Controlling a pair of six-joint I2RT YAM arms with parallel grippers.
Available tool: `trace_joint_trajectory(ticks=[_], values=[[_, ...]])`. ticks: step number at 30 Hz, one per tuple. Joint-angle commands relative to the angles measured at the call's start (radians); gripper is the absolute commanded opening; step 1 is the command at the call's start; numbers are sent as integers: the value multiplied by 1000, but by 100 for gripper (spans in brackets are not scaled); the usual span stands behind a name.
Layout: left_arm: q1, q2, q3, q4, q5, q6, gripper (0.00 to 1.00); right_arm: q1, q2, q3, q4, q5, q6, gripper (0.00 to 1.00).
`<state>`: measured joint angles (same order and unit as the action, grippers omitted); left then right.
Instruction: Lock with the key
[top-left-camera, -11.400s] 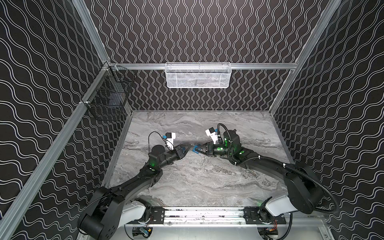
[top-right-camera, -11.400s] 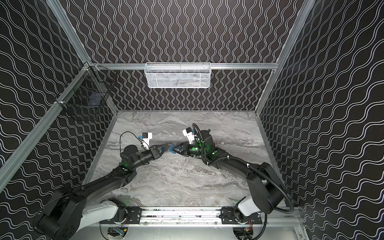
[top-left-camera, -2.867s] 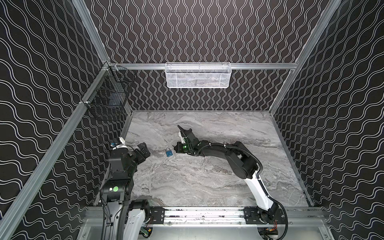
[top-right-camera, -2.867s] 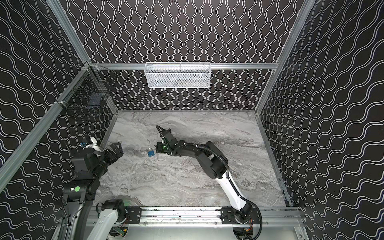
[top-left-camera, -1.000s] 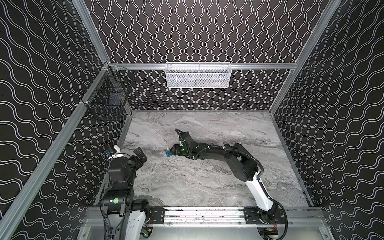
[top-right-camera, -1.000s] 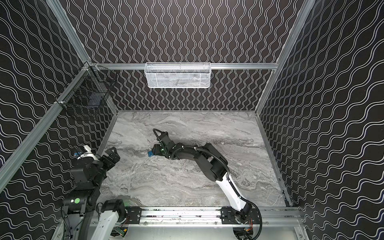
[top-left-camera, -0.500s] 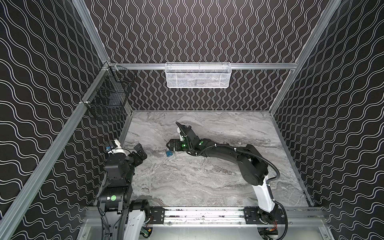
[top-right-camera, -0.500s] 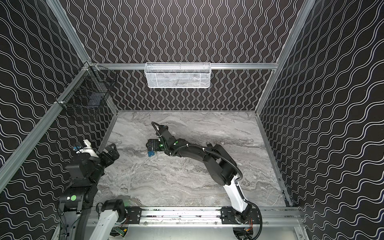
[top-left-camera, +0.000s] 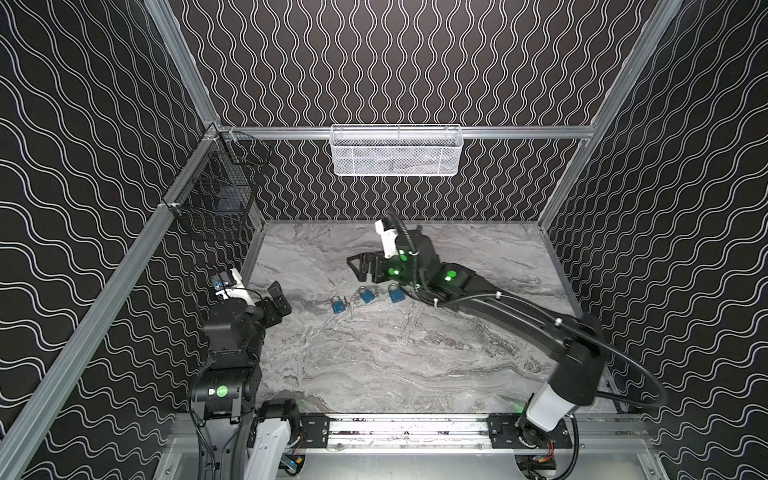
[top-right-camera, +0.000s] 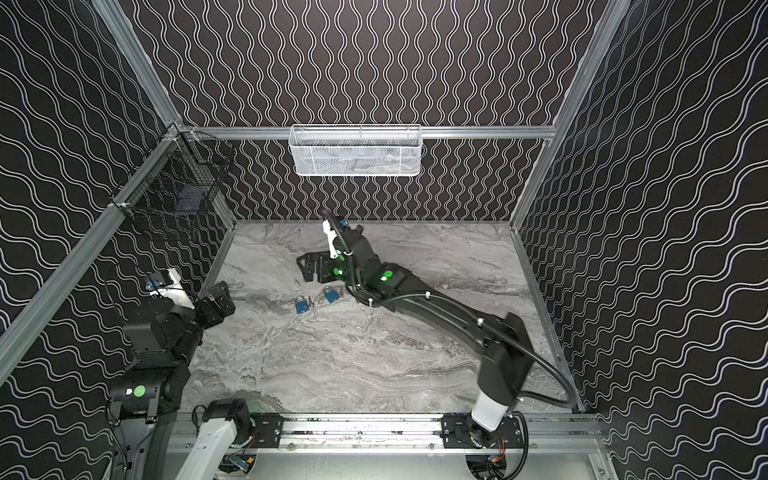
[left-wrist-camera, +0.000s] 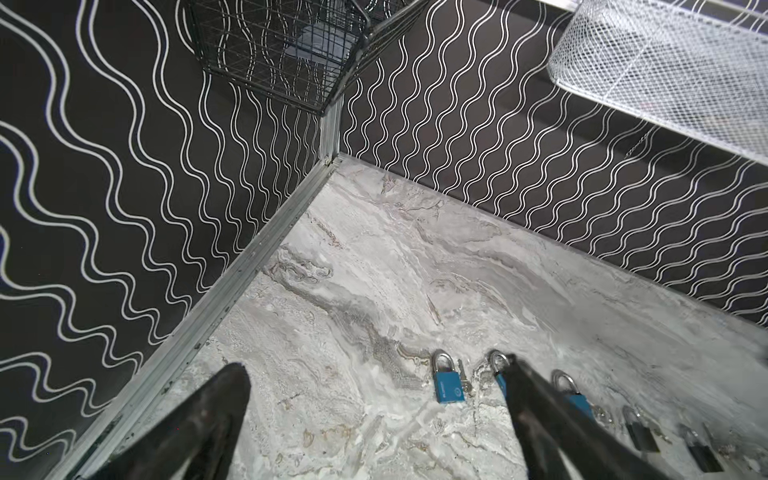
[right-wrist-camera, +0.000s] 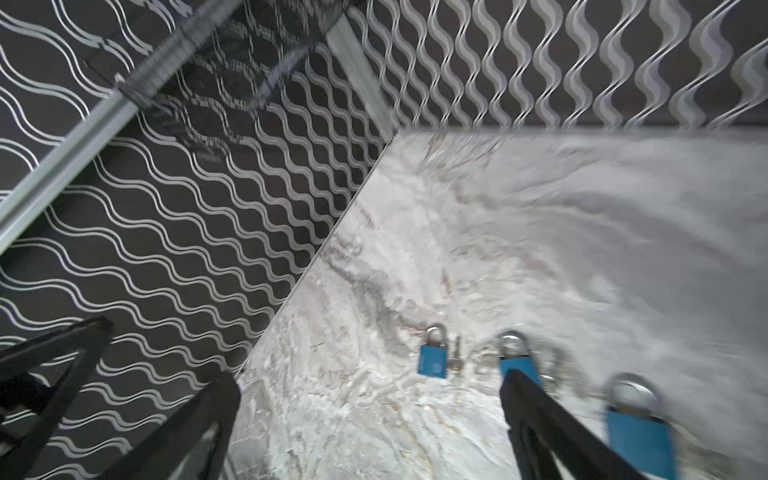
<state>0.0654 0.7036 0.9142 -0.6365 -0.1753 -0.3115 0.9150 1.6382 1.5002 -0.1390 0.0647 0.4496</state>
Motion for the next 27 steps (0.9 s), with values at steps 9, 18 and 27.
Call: trace_joint_trajectory(ticks=[9, 18, 27], values=[[1, 25, -124, 249, 101, 115, 99, -32, -439, -558, 371, 575, -335, 100], [1, 42, -313, 546, 44, 67, 99, -312, -625, -651, 74, 339, -218, 100], [-14, 91, -486, 858, 59, 29, 99, -456, -729, -805, 170, 363, -315, 100]])
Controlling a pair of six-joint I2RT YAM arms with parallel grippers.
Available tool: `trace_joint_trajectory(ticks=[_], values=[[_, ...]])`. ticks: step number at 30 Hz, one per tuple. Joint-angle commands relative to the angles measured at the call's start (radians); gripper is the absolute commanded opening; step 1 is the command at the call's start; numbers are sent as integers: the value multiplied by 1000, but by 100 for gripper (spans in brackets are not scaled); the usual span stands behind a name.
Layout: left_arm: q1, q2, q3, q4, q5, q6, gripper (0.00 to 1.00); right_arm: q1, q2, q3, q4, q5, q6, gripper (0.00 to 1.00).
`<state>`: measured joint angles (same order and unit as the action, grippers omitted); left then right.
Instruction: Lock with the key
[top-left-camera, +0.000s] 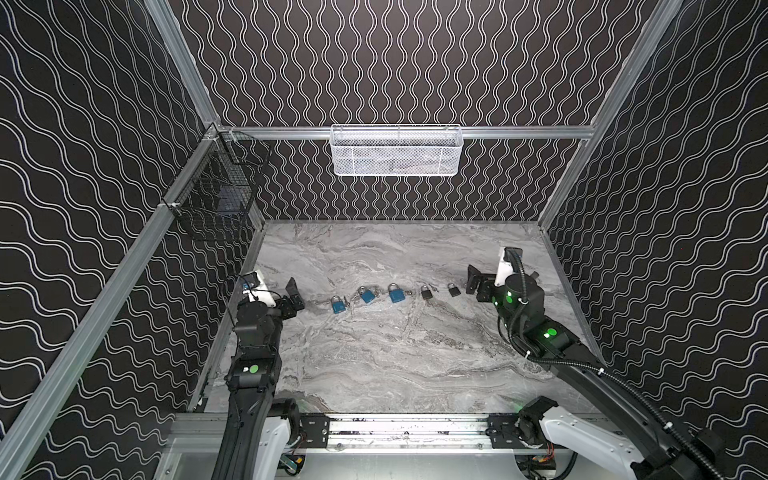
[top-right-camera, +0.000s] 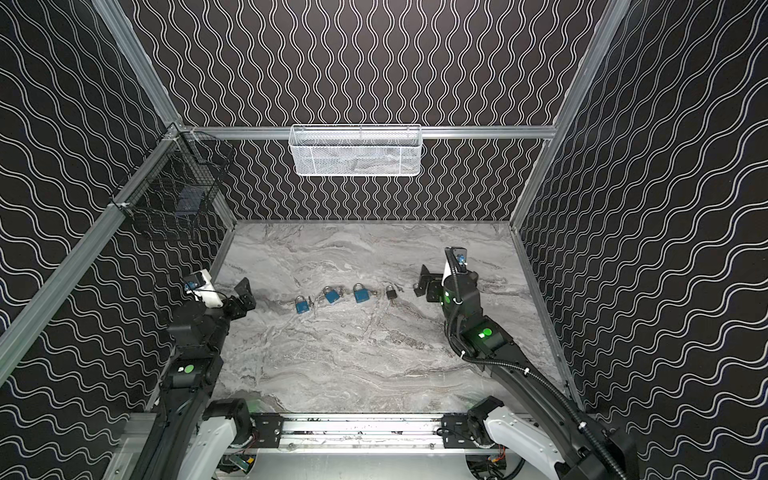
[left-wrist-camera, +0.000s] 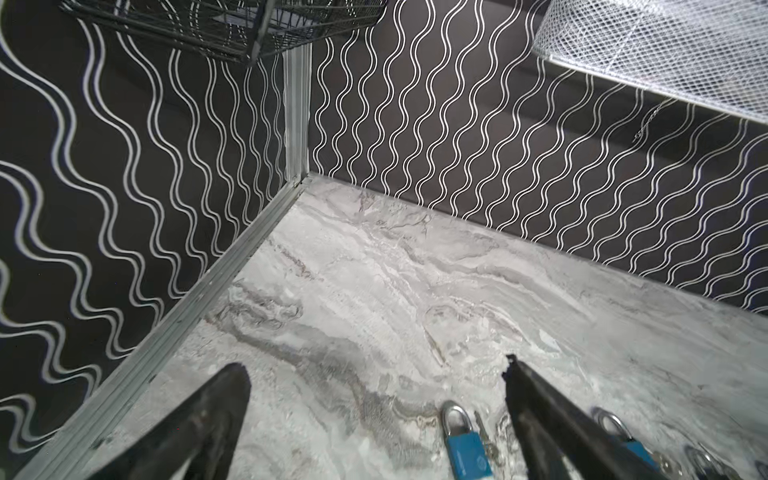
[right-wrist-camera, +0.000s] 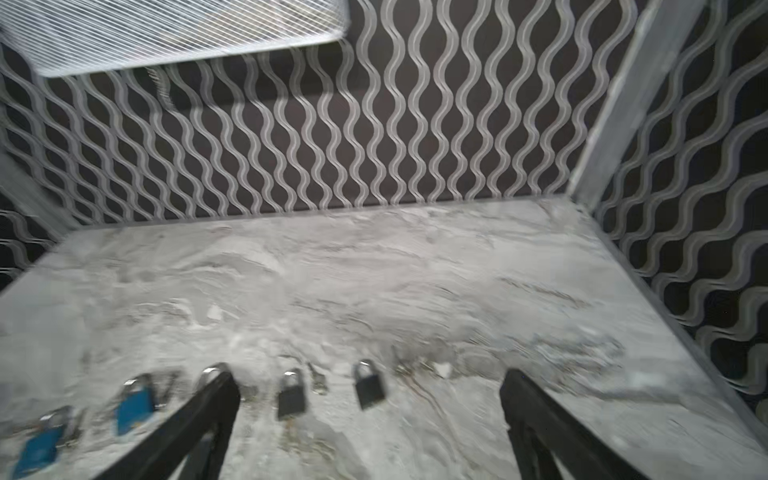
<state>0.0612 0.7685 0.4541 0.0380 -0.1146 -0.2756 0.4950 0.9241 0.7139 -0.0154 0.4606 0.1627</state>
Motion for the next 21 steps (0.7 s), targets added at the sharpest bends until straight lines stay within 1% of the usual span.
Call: trace_joint_trajectory(ticks=[1, 4, 5, 6, 8, 9, 11, 13, 15, 17, 19, 21], values=[[-19, 42, -38, 214, -21, 6, 99, -51, -7, -24, 45, -49, -40, 100], [-46, 90, -85, 312, -84, 74, 99, -135, 31, -54, 56, -79, -68, 100], [-45, 103, -105, 355, -93, 97, 99, -165, 40, -71, 75, -83, -55, 100], [-75, 120, -129, 407, -93, 122, 99, -202, 42, -93, 105, -104, -37, 100], [-85, 162, -162, 489, -105, 149, 99, -277, 33, -142, 167, -156, -11, 100], [-90, 193, -188, 563, -107, 171, 99, -303, 32, -166, 202, -156, -12, 100], [-94, 254, -218, 663, -115, 206, 99, -332, 41, -197, 242, -145, -23, 100], [-96, 311, -238, 748, -99, 236, 99, -354, 42, -235, 298, -177, -46, 100], [-97, 365, -251, 817, -98, 250, 99, -367, 38, -292, 405, -180, -67, 100], [-97, 437, -265, 907, -89, 274, 99, -385, 42, -359, 544, -174, -133, 100], [-97, 503, -272, 970, -73, 286, 99, -410, 51, -372, 577, -167, -141, 100], [-97, 567, -290, 1054, -61, 285, 99, -440, 68, -369, 579, -213, -157, 100]])
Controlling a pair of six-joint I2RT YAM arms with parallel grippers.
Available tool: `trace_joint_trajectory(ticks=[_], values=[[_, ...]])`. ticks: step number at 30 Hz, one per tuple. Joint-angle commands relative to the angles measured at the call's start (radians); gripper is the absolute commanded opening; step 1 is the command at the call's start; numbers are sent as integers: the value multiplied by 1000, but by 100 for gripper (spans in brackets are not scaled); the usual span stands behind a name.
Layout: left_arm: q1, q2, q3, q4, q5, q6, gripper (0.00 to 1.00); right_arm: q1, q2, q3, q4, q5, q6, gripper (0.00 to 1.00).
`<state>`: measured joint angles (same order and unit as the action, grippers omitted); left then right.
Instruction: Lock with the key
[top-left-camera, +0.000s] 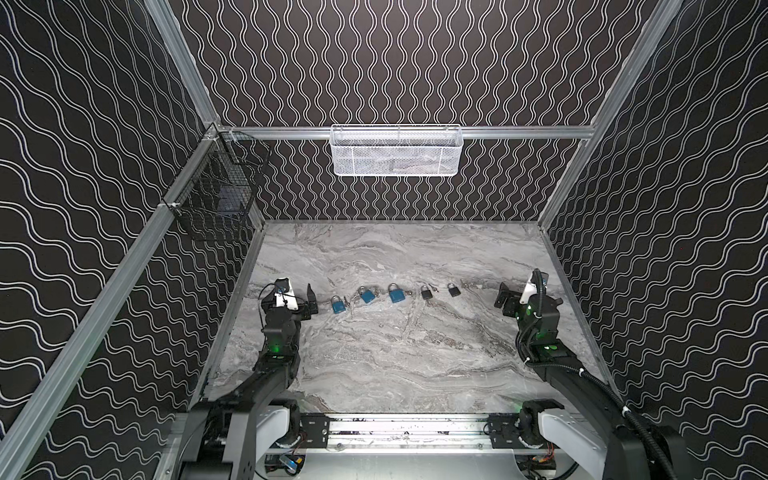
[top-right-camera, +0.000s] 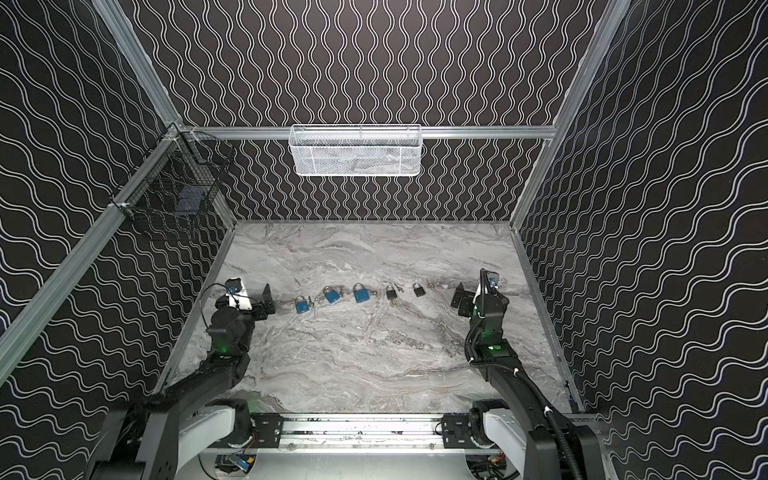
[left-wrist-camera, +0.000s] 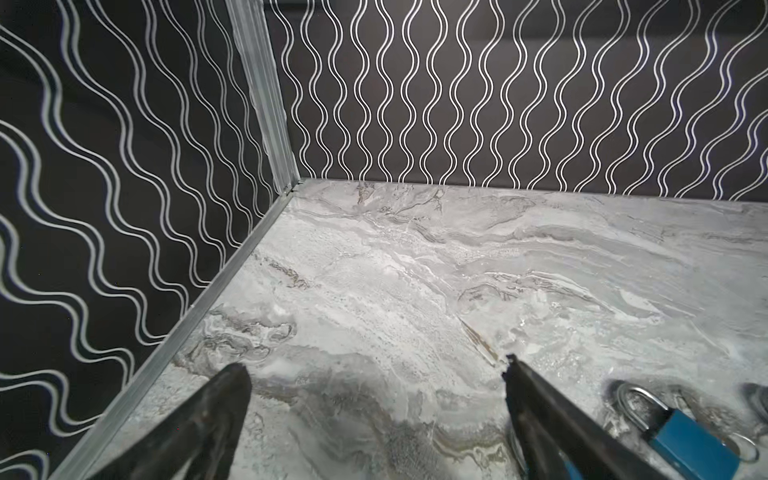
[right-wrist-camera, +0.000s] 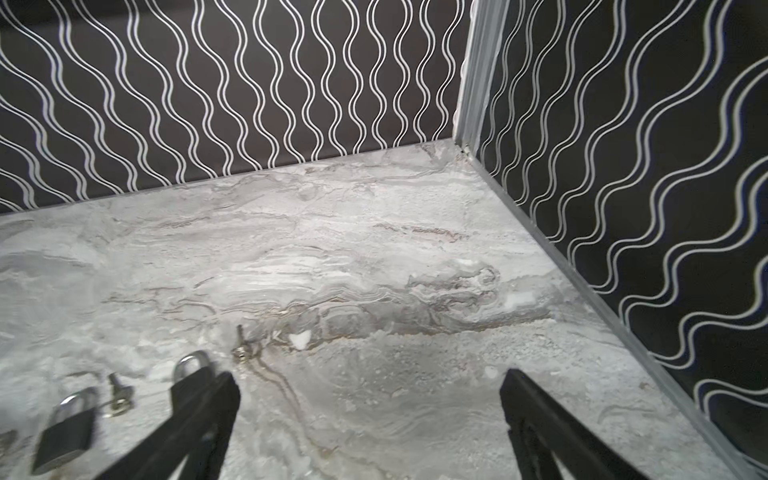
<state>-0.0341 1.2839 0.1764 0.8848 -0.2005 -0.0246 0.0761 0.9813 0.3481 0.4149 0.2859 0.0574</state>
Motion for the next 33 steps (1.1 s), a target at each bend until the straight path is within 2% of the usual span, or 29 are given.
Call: trace_joint_trajectory(ticks=[1, 3, 6, 11, 18, 21, 27, 33], values=[[-1, 88, -26, 269, 30, 33, 99, -31, 25, -4, 161, -43, -48, 100], [-1, 152, -49, 392, 32, 41, 99, -60, 58, 7, 156, -110, -63, 100], [0, 208, -49, 447, 47, 35, 99, -67, 119, -6, 246, -140, -45, 100], [0, 272, -56, 529, 106, 51, 99, -68, 236, -108, 517, -208, -95, 100], [0, 354, -39, 571, 133, 66, 99, -73, 333, -205, 767, -275, -143, 100], [0, 377, -29, 574, 133, 63, 99, -78, 357, -218, 798, -343, -138, 100], [0, 425, -22, 606, 123, 60, 99, -88, 474, -228, 937, -381, -149, 100], [0, 401, 8, 520, 104, 51, 99, -100, 565, -214, 1020, -341, -124, 100]])
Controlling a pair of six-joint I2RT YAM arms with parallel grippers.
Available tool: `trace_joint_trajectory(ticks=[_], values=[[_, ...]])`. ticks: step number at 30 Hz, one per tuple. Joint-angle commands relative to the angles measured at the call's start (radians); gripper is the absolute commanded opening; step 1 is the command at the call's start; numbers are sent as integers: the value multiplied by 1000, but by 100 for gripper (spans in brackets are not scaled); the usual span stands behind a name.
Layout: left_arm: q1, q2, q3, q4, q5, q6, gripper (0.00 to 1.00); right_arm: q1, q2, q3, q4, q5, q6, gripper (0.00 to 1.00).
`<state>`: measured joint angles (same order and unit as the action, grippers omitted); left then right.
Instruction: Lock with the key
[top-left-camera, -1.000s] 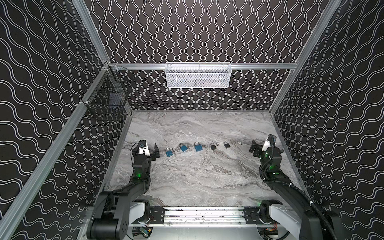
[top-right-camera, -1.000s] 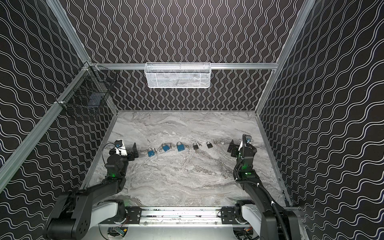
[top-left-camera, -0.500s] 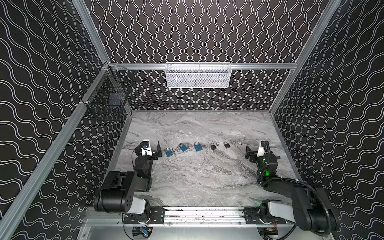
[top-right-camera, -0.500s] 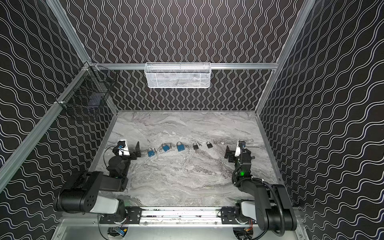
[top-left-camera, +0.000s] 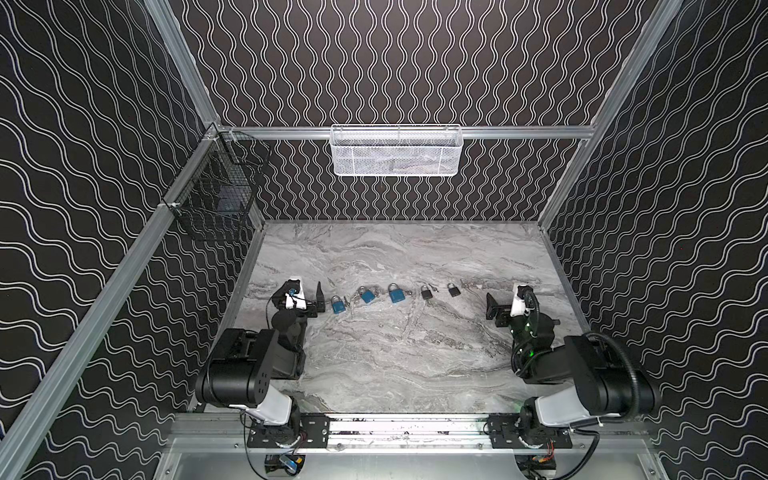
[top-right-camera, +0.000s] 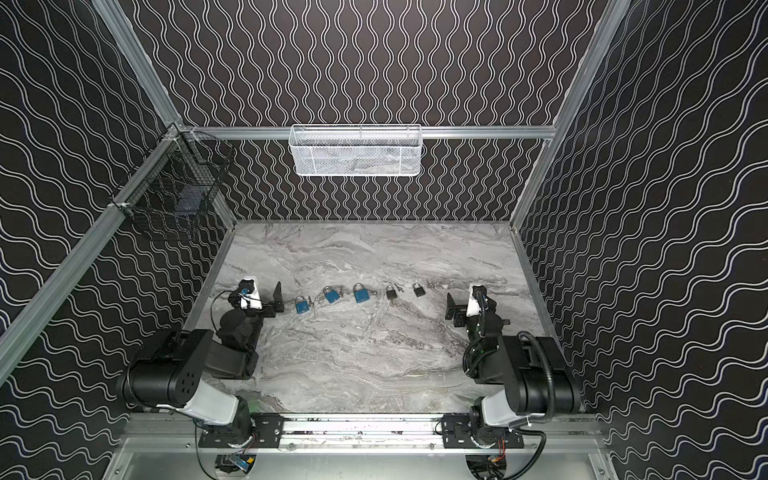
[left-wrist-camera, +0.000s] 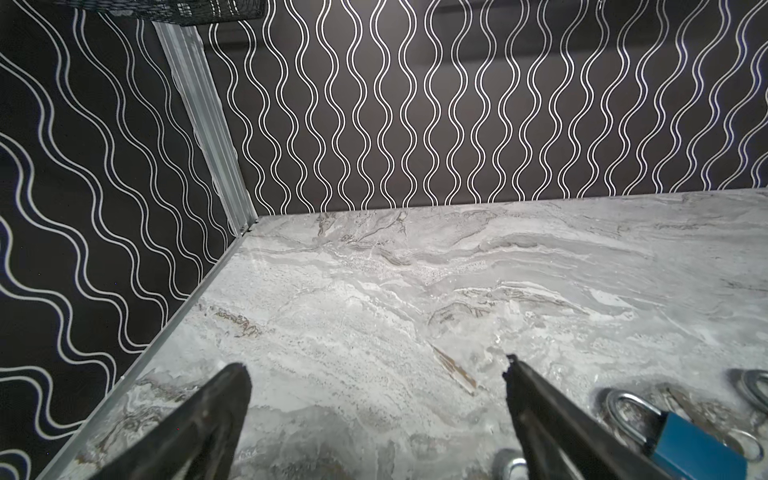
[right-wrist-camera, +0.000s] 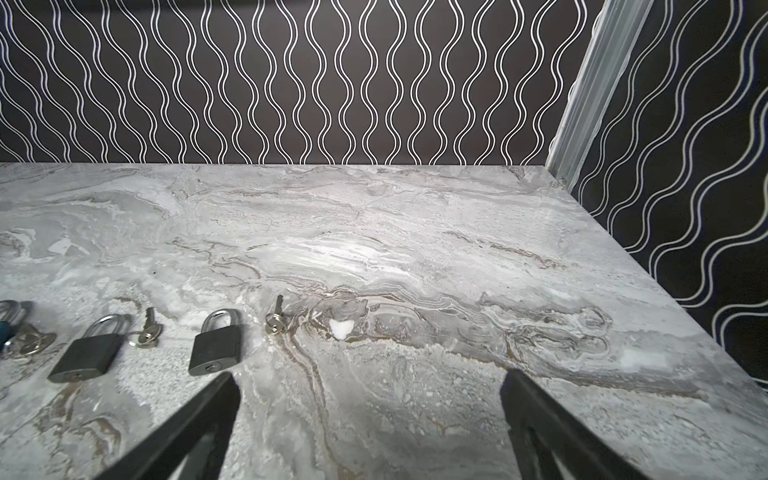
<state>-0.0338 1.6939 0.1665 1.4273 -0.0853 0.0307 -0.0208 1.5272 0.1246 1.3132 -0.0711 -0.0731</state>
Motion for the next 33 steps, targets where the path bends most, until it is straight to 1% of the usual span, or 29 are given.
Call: trace_joint_trajectory(ticks=[1, 3, 5, 7, 9, 11, 13, 22, 33], values=[[0, -14, 30, -50, -13, -4, 99, -2, 6, 22, 69, 30, 11, 100], [0, -25, 56, -112, -24, -8, 99, -2, -10, 58, -25, 71, 21, 100], [0, -31, 81, -165, -37, -12, 99, -2, 0, 83, -51, 100, 32, 100], [0, -35, 103, -210, -36, -10, 99, -2, 16, 98, -50, 193, 68, 100], [-1, -35, 116, -235, -57, -18, 99, -2, 10, 132, -129, 302, 120, 100], [-2, -34, 129, -260, -68, -19, 99, -3, 6, 129, -131, 308, 127, 100], [-3, -35, 141, -285, -83, -21, 99, -2, 16, 122, -96, 309, 118, 100], [-15, -34, 169, -335, -103, -17, 99, -2, 13, 124, -108, 309, 111, 100], [-18, -36, 168, -335, -107, -14, 99, -2, 17, 132, -118, 304, 109, 100]])
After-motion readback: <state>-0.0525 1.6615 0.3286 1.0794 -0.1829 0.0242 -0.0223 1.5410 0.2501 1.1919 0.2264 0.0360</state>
